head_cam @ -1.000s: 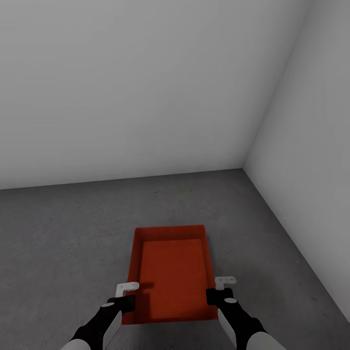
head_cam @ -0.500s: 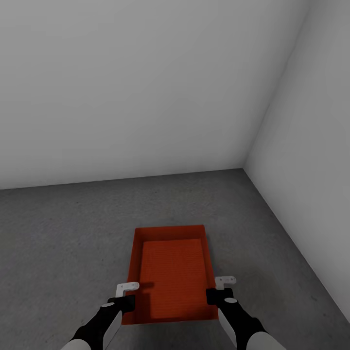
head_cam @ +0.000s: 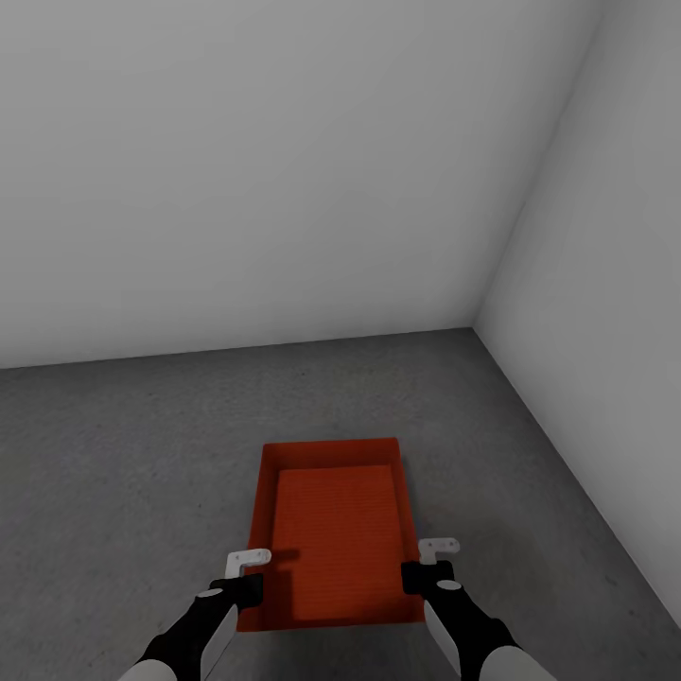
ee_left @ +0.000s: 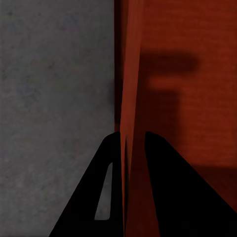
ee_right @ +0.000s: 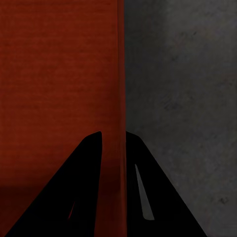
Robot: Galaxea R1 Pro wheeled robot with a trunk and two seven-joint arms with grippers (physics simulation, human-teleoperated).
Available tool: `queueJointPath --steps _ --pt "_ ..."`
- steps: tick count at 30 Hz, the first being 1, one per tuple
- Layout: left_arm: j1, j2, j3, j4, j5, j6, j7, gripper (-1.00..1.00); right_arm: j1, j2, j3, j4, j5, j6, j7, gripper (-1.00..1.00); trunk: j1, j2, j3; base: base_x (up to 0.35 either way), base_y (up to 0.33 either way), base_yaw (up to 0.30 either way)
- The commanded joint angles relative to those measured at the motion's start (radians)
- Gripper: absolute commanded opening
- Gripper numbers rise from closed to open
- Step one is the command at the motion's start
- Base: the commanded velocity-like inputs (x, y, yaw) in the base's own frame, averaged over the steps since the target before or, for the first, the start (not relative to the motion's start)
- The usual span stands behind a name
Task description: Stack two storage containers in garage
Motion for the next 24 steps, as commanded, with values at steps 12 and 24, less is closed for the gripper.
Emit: queueJointPath --steps 12,24 --pt "0.002 0.000 -0.025 -0.003 0.001 0.005 -0.039 -1.00 -0.021 0.001 -0.032 -0.002 0.004 0.007 -0.019 -1.00 0.000 0.000 -0.001 0.000 0.000 0.000" --pt "0.002 0.000 -0.025 -0.003 0.002 0.006 -0.039 -1.00 -0.021 0.001 -0.032 -0.002 0.005 0.007 -0.019 -1.00 0.008 -0.014 -0.007 0.000 0.000 0.000"
